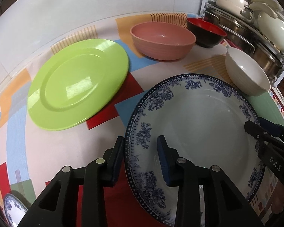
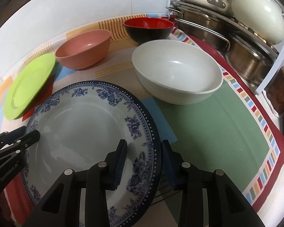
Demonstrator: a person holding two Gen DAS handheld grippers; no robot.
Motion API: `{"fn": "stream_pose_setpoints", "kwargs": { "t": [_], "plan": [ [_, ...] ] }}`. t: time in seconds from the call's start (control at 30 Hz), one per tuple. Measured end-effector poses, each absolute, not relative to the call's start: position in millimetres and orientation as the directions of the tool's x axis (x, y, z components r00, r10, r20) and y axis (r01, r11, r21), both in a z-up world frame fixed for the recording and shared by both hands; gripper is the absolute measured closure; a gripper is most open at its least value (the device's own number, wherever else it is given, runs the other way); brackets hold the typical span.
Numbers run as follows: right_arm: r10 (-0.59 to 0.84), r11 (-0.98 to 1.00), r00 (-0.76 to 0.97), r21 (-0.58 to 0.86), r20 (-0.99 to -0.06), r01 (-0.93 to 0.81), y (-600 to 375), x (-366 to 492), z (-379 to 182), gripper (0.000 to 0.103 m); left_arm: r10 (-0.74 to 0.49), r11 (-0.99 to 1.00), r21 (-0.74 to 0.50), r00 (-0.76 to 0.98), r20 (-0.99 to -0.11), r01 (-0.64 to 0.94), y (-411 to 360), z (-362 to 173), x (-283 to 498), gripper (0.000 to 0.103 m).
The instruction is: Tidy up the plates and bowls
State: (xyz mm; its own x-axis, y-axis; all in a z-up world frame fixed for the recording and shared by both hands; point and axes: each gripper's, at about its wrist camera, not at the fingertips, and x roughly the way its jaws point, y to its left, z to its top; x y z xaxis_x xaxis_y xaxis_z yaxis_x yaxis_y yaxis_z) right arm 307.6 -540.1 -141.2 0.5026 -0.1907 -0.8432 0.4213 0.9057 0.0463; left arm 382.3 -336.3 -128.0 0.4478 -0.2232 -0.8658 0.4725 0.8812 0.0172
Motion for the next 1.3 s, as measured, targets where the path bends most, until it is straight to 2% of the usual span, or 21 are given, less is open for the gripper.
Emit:
{"fn": "stream_pose_setpoints", "kwargs": {
  "t": [0.57, 1.3],
  "plan": [
    [-0.160, 0.946, 0.579, 0.043, -0.800, 0.320, -486, 296, -105, 0.065, -0.195, 0.935, 0.012, 0.541, -0.818, 0.355, -265, -90, 351, 0.068],
    [-0.063, 0.988, 0.634, 0.041, -0.771, 0.149, -380, 287, -80, 0.065, -0.103, 0.983, 0.008, 0.589, -0.802, 0.183, -148, -73, 308, 0.069]
  ]
}}
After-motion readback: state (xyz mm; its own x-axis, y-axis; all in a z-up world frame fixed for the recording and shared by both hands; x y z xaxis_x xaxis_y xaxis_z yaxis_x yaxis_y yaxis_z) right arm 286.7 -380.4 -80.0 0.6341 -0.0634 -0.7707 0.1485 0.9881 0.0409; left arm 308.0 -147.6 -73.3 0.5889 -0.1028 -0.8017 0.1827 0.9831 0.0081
